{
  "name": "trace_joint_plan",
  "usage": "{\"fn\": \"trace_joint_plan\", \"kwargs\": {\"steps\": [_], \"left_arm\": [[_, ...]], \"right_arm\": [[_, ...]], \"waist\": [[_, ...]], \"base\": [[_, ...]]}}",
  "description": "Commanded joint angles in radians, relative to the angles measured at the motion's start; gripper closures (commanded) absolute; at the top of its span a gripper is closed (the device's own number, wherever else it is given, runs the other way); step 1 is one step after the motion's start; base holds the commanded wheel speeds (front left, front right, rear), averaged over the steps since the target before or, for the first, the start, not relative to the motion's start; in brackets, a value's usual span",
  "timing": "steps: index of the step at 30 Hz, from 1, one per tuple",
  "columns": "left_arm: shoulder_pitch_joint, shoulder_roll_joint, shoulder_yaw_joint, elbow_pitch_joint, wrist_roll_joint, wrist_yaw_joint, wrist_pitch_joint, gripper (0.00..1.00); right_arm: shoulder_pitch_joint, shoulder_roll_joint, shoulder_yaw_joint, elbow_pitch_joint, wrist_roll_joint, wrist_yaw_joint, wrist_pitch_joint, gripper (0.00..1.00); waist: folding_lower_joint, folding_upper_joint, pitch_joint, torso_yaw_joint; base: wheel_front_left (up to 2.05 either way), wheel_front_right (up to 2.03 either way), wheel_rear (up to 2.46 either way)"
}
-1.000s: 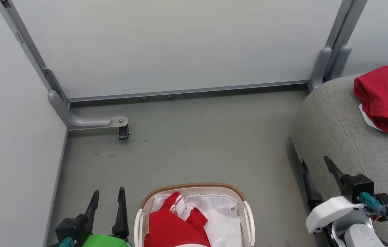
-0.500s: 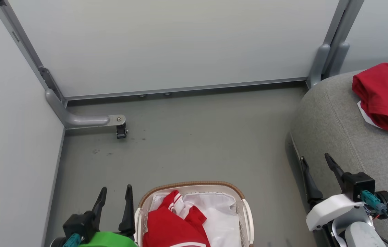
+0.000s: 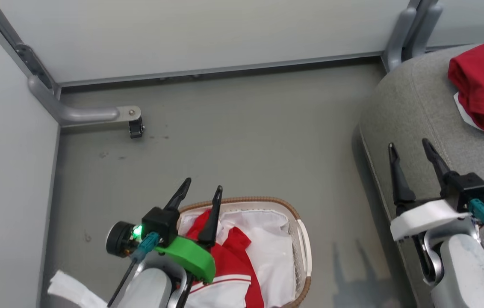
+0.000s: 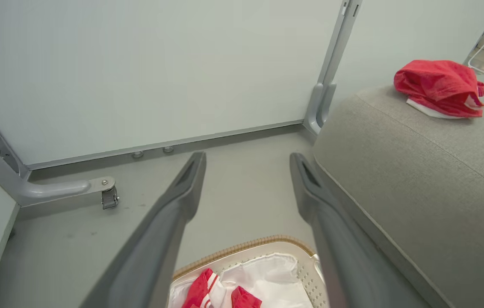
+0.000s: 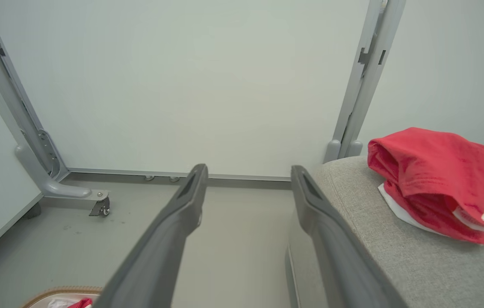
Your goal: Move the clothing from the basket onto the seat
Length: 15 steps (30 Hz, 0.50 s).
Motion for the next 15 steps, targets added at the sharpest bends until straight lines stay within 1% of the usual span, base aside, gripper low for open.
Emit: {"fn": "trace_joint_plan", "kwargs": {"steps": [1,10,15], "left_arm": [[-0.042,0.004,-0.018,0.029,0.007,-0.005,0.0,0.0],[-0.272,0.005,-0.164,0.327,0.032,-0.012,0.007,0.0],[-0.371,0.005,-0.249,0.485,0.048,-0.015,0.053,0.0]], "right_arm": [[-0.024,-0.004,-0.006,-0.013,-0.004,-0.001,-0.002,0.0],[-0.141,-0.003,0.002,-0.08,0.027,-0.001,-0.002,0.0],[-0.168,-0.003,0.031,-0.1,0.036,-0.001,-0.002,0.0]], "waist": [[0.0,0.0,0.105,-0.04],[0.0,0.0,0.334,-0.126],[0.0,0.0,0.426,-0.164]], "base": [[0.0,0.0,0.0],[0.0,0.0,0.0],[0.0,0.0,0.0]]}}
